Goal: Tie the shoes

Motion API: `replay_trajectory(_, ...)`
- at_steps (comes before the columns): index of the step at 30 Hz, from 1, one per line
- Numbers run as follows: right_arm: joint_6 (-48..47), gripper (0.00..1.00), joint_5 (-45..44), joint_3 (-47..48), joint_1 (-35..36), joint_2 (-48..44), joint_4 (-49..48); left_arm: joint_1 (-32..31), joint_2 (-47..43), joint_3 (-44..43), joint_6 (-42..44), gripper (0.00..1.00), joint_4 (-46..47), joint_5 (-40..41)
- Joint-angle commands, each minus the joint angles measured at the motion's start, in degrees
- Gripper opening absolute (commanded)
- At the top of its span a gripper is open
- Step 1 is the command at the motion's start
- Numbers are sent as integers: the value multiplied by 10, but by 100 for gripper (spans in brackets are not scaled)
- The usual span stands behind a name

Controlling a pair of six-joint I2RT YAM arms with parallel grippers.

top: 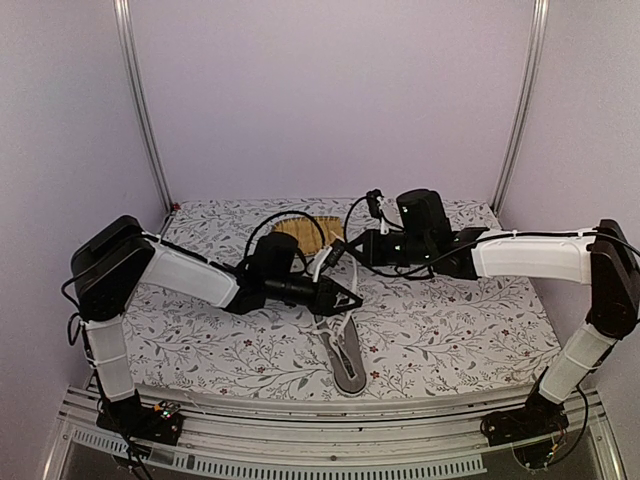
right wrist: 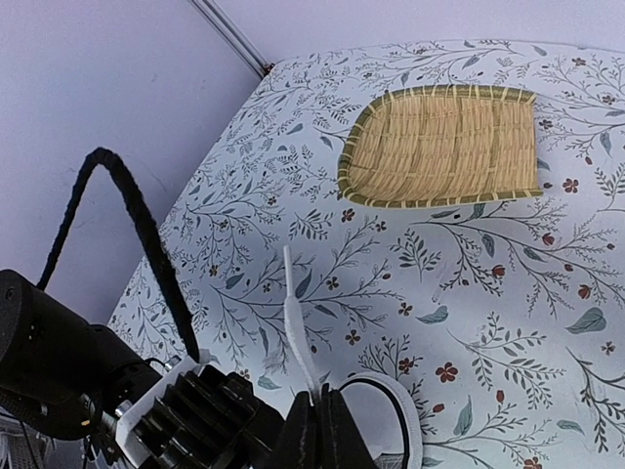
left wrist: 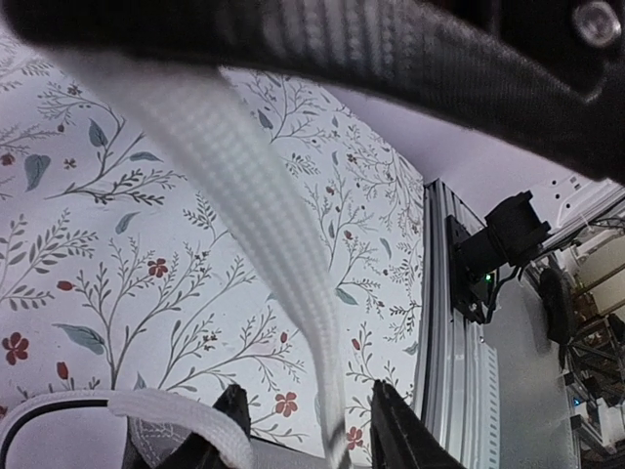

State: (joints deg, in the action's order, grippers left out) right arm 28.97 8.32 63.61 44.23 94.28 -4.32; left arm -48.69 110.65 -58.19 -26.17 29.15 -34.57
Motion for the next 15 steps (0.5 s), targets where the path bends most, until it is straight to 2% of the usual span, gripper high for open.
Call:
replay_trajectory(1, 11, 2, 15, 20, -1, 14, -11, -7, 14, -19, -1, 41, 8, -11)
replay_trajectory(4, 16, 2, 23, 24, -1, 19, -12, -8, 14, -25, -3, 39, 9, -10)
replay_trajectory(6, 17, 2, 25, 24, -1, 21, -12, -9, 15, -27, -3, 33, 11, -11)
replay_trajectory(9, 16, 2, 29, 24, -1, 26, -12, -9, 15, -28, -2, 15, 12, -17)
replay_trajectory(12, 15, 2, 41, 26, -1, 32, -13, -10, 14, -23, -3, 1, 18, -24)
replay_trajectory(15, 12, 2, 54, 28, -2, 39, -13, -10, 6, -14, -4, 0, 26, -24)
